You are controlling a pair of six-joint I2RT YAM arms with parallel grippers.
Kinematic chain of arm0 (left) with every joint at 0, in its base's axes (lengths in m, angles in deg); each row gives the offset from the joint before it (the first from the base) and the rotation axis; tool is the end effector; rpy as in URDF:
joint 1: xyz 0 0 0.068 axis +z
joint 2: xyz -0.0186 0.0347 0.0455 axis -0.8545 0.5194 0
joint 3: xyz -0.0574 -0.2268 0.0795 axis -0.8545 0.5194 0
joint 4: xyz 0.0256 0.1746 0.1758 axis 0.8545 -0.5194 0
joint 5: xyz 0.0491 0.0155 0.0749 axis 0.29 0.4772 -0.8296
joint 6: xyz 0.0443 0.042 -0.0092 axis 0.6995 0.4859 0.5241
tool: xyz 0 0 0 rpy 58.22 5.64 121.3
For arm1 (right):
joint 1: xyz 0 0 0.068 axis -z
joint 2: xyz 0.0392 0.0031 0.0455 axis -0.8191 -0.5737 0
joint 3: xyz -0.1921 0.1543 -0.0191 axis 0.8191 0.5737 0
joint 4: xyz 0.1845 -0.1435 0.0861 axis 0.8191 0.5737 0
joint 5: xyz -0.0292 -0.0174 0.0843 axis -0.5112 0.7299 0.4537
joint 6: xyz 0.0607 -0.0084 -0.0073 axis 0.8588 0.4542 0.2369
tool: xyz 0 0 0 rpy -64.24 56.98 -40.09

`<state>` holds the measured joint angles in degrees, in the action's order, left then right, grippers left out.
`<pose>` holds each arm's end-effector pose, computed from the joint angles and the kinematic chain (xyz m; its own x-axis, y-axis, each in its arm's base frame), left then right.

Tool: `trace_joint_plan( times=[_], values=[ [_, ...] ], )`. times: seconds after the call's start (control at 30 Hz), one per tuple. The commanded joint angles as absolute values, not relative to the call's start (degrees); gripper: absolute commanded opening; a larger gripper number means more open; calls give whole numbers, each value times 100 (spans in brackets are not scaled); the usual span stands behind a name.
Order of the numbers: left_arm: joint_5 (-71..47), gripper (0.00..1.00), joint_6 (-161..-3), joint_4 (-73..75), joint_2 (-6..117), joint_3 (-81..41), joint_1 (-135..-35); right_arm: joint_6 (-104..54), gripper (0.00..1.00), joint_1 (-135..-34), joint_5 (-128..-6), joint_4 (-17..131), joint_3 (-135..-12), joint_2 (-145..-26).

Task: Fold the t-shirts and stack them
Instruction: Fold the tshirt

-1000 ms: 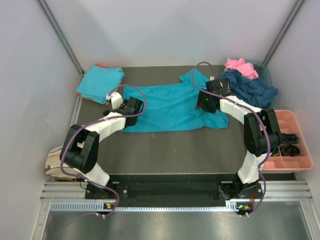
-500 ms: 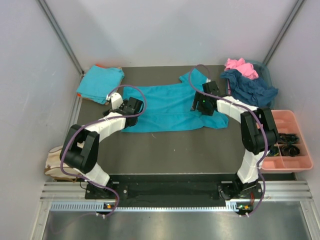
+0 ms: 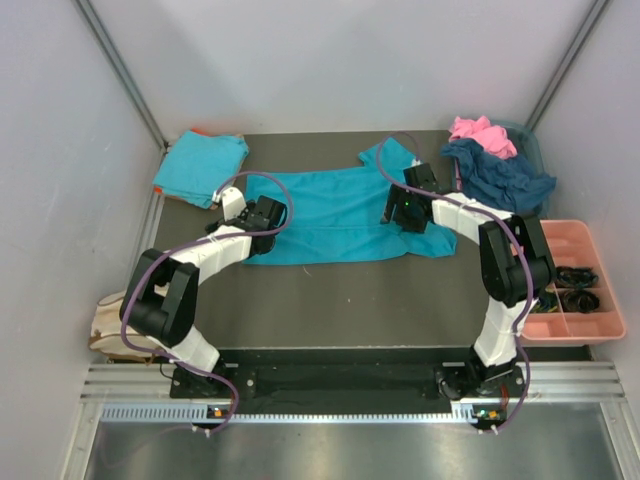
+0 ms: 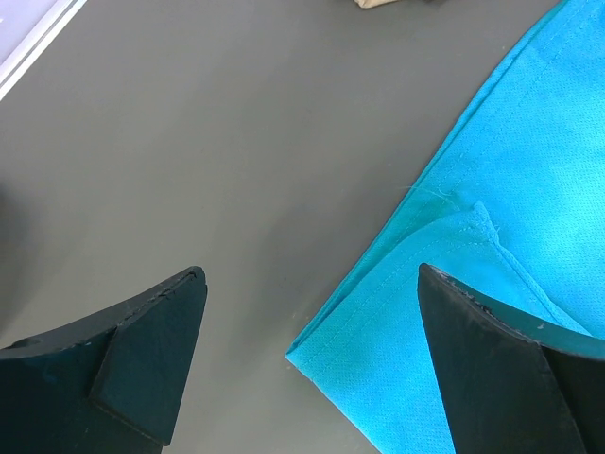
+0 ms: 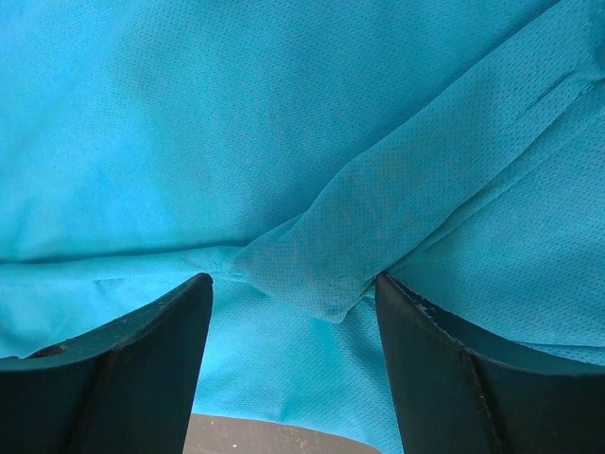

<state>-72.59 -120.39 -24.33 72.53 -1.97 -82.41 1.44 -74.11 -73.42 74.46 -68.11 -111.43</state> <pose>0.2880 -0.0860 0.1665 -0.4313 -0.3220 -0.8428 -0.6826 0.7273 0.0715 0.3585 0.1252 0.1516 -0.8310 0.2923 -0.4734 0.1401 0.9334 0.3304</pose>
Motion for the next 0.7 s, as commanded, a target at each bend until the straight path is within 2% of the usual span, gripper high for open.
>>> trace_joint_plan(
  times=[0.0,0.67],
  values=[
    [-7382,97,-12126,-2449,7131,-191,-8218,176,70,-7538,-7432,7430,-6839,-10992],
    [-7355,97,-12178,-2510,7219,-209,-8218,220,70,-7635,-7441,7396,-6706,-11036]
  ],
)
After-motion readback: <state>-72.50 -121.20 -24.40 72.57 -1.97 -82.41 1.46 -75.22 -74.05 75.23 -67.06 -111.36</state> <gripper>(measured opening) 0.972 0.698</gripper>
